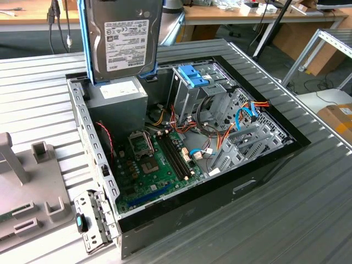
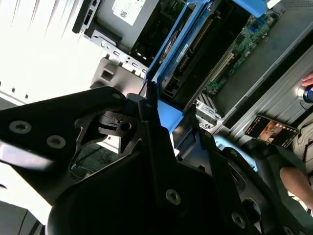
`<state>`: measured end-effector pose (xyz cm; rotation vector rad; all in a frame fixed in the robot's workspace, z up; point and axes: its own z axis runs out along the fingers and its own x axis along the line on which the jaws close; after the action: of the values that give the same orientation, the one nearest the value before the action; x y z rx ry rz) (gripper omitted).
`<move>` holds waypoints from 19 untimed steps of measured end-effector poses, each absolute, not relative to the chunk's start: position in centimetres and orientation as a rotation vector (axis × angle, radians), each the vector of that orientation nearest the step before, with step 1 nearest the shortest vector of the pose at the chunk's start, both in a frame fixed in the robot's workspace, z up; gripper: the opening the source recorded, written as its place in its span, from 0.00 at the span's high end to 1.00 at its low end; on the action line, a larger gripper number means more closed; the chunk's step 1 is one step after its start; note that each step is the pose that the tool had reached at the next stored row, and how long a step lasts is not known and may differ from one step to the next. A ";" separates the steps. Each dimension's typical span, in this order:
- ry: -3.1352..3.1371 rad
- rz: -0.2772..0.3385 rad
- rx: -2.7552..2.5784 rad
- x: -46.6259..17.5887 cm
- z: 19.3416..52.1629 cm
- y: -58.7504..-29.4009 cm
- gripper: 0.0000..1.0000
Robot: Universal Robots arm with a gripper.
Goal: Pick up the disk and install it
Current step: 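Pick up the disk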
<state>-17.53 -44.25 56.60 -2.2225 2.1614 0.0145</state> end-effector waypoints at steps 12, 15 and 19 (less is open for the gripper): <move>2.162 0.015 -2.223 -11.9 56.6 -45.3 0.64; 2.162 0.015 -2.223 -11.9 56.6 -46.8 0.64; 2.163 0.014 -2.224 -11.9 56.3 -47.7 0.64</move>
<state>-11.87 -47.70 56.34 -2.2238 2.1626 0.0143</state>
